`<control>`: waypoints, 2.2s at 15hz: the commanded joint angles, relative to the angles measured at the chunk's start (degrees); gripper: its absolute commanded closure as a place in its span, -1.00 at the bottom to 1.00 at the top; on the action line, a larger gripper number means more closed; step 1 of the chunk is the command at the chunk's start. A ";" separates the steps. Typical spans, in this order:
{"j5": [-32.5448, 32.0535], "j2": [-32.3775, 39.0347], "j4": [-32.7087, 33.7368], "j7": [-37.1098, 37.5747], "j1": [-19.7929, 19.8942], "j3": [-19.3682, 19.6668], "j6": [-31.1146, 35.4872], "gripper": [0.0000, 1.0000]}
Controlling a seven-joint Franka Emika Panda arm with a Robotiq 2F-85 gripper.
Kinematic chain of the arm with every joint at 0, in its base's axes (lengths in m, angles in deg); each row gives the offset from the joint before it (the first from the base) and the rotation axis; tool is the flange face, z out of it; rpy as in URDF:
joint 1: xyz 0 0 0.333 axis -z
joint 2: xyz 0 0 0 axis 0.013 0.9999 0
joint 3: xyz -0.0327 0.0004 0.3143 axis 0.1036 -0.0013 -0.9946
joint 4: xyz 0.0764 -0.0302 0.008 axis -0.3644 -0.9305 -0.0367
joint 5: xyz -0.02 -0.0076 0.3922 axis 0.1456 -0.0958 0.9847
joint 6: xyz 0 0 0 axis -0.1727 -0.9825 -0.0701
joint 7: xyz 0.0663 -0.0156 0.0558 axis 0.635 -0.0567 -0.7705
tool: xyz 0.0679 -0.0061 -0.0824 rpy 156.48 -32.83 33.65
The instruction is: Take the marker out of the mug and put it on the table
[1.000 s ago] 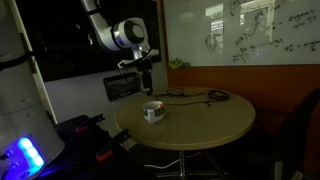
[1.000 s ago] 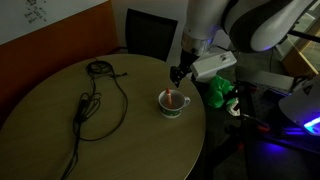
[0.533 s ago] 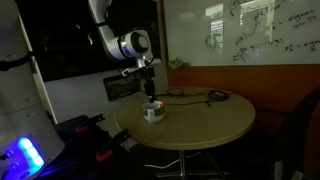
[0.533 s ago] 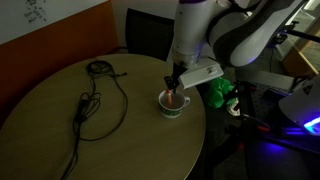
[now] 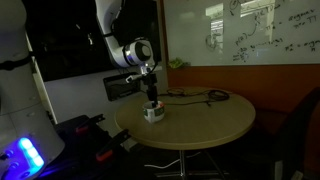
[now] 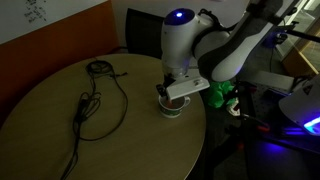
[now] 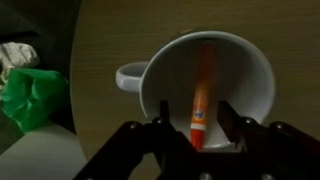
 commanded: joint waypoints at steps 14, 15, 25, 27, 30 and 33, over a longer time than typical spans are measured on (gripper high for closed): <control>0.31 0.01 1.45 0.41 -7.74 8.25 0.99 0.91; 0.29 -1.29 0.92 0.19 -7.62 8.40 0.61 0.91; 4.40 -13.96 -1.59 -13.36 1.65 -0.53 -3.74 0.91; 10.02 -12.40 -0.23 -17.93 3.82 -4.71 -3.75 0.91; 17.07 -8.14 2.74 -22.29 4.84 -8.78 -3.26 0.91; 18.57 -2.46 7.32 -23.82 3.59 -9.48 -4.76 0.91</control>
